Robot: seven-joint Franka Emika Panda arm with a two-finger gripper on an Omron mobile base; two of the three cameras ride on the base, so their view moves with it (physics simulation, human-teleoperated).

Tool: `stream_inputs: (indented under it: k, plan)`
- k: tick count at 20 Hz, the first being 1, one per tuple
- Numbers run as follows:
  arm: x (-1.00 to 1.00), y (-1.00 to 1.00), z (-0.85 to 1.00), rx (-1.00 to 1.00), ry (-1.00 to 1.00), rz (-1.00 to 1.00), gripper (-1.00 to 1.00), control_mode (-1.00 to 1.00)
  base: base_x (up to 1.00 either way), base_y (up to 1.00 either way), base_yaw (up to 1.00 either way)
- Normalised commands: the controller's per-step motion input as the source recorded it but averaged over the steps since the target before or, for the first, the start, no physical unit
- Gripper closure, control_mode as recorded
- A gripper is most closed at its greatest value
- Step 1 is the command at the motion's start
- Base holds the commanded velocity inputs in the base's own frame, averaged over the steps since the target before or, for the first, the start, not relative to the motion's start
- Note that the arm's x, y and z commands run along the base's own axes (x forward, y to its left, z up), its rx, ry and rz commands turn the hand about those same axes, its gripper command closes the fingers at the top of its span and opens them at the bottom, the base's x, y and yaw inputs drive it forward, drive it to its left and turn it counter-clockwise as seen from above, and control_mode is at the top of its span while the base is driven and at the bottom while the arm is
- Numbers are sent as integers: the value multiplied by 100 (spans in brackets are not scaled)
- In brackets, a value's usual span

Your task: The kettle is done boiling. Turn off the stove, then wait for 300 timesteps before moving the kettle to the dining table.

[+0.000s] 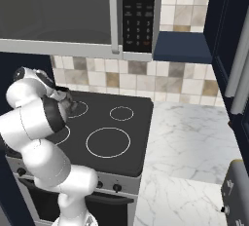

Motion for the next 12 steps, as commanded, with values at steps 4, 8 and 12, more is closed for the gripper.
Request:
stream_inputs:
  k: [4, 8, 12]
  plan:
    - [-30, 0, 36, -1, 3, -2, 100, -100, 0, 0, 0]
    - [-29, 0, 32, -3, 4, -1, 100, -100, 0, 0, 0]
    - [-33, -3, 25, -6, 3, 0, 100, -100, 0, 0, 0]
